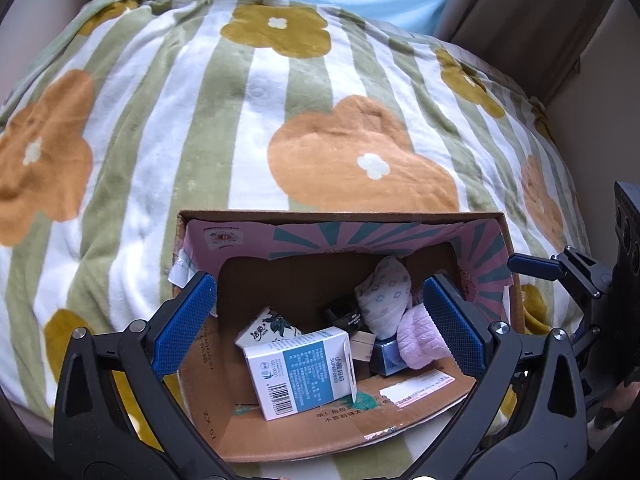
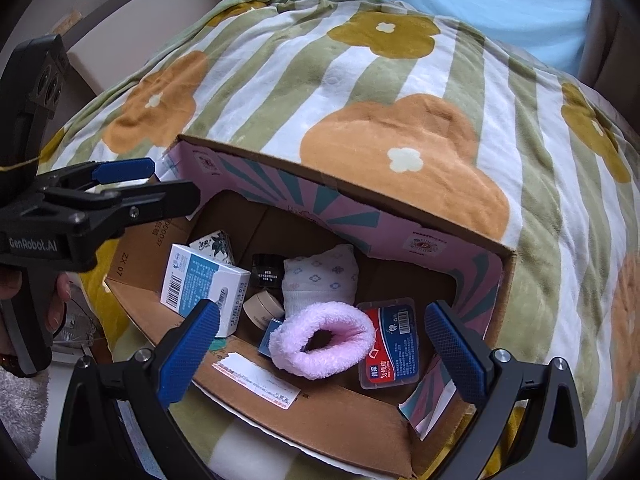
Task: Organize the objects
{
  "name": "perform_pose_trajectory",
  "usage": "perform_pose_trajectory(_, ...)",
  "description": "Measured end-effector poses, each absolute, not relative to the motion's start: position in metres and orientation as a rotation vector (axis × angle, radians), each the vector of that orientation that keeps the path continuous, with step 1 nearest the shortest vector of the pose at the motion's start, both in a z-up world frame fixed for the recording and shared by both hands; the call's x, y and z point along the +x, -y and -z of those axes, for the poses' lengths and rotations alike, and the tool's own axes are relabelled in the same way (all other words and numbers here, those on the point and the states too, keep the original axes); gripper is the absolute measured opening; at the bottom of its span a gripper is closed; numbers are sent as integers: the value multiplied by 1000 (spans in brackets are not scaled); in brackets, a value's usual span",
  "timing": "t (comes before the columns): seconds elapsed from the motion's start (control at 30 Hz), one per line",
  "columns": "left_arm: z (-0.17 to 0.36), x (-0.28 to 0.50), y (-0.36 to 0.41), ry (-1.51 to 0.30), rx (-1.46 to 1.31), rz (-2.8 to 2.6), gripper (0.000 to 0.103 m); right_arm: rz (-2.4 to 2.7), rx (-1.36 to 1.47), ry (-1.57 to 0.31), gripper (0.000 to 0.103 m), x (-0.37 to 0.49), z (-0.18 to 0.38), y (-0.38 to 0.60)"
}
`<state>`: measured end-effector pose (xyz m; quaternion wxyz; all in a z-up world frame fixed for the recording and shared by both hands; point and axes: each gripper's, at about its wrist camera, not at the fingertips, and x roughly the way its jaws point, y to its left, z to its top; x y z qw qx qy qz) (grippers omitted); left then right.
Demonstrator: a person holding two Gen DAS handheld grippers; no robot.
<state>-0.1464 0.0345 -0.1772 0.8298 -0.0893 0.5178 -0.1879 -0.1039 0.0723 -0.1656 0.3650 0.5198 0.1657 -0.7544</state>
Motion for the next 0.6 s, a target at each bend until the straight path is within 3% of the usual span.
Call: perform_pose_trajectory(0.6,87,-148,-69,-1017,-182,378,103,2264,1385,-163,102,-125,73,-94)
